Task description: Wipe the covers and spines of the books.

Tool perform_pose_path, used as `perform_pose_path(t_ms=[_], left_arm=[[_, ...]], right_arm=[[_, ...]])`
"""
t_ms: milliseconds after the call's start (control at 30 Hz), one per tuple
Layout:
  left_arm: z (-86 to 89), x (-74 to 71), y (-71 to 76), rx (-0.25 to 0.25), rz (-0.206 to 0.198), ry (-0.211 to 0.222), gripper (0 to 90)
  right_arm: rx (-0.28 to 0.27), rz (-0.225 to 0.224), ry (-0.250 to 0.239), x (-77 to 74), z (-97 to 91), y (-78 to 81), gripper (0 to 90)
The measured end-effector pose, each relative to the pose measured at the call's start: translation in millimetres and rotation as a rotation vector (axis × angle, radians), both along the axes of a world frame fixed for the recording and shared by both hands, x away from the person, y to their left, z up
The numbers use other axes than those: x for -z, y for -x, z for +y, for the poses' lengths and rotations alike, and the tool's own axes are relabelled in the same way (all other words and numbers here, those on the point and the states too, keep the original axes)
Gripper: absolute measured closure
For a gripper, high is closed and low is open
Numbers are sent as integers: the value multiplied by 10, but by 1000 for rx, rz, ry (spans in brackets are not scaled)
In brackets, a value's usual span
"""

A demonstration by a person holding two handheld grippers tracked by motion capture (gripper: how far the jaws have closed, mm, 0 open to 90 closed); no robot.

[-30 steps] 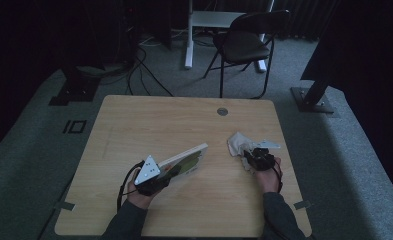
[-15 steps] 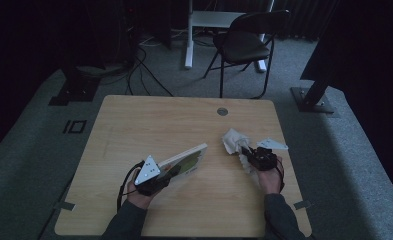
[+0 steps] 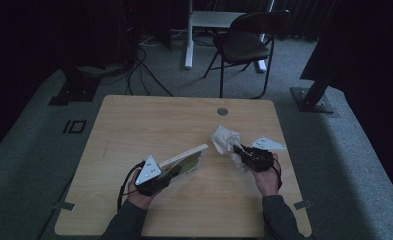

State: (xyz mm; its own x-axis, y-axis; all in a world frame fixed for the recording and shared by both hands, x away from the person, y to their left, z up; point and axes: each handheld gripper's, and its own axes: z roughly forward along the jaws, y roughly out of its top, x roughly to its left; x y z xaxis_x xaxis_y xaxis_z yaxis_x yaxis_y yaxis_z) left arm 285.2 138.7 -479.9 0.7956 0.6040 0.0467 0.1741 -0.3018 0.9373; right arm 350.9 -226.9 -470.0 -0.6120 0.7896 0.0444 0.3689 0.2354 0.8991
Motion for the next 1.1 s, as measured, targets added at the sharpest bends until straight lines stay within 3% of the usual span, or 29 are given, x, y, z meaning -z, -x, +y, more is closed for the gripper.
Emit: perform_pose_path(t_ms=[400,633,1100], left_arm=[[-25,23,-5,6,6,-6,781],[-30,22,-2,8,4,-10,781],[-92,28,19,26,-1,-28,781]], right_arm=[[-100,-53,1,-200,158,105,815],[-153,-73,-30,-299,227,155,815],[-230,-58,-43,-318,397,134,815]])
